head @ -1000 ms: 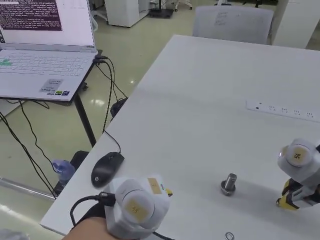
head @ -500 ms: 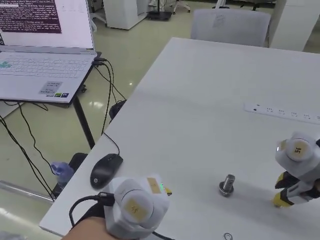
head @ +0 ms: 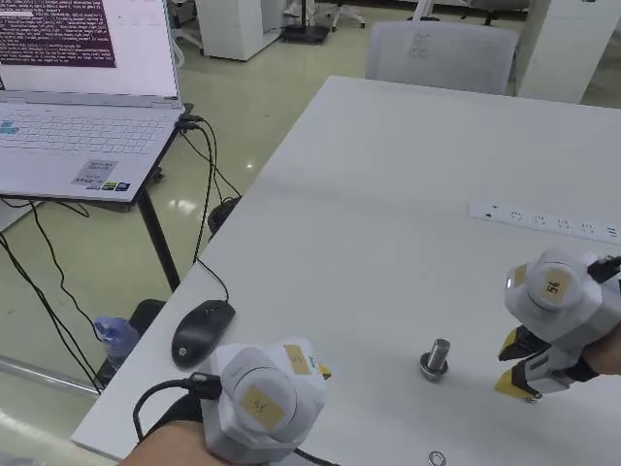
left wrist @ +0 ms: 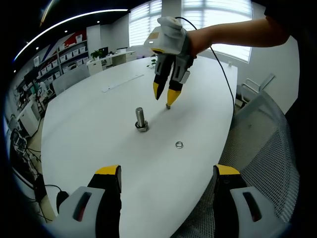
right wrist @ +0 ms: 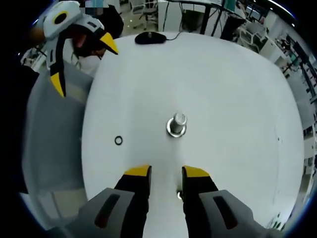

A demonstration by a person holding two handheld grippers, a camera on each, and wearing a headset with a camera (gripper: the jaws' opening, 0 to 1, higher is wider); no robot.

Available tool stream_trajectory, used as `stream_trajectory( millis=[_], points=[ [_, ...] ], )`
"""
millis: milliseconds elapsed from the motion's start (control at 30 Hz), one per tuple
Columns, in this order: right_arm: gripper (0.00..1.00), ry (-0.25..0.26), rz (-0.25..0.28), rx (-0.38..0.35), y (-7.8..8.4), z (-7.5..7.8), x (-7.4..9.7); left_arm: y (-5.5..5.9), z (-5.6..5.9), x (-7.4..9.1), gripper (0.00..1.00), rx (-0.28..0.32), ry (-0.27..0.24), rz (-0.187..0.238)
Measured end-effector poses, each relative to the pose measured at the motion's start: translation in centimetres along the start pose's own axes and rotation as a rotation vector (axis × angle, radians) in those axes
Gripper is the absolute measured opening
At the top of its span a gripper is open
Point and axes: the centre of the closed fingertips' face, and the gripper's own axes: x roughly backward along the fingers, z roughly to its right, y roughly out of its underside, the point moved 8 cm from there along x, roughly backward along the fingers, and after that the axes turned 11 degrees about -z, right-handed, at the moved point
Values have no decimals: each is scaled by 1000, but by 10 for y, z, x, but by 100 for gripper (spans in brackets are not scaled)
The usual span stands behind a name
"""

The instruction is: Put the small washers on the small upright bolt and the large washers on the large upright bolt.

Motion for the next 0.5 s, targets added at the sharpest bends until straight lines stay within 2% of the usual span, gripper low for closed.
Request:
stream_trajectory(
  millis=[300, 500],
  points=[
    [26, -17, 5, 36, -9, -26, -4, 3, 2, 2, 75, 0, -7, 0],
    [26, -35, 13, 35, -12, -39, -10, 5, 4, 3, 74, 1, -8, 0]
  ],
)
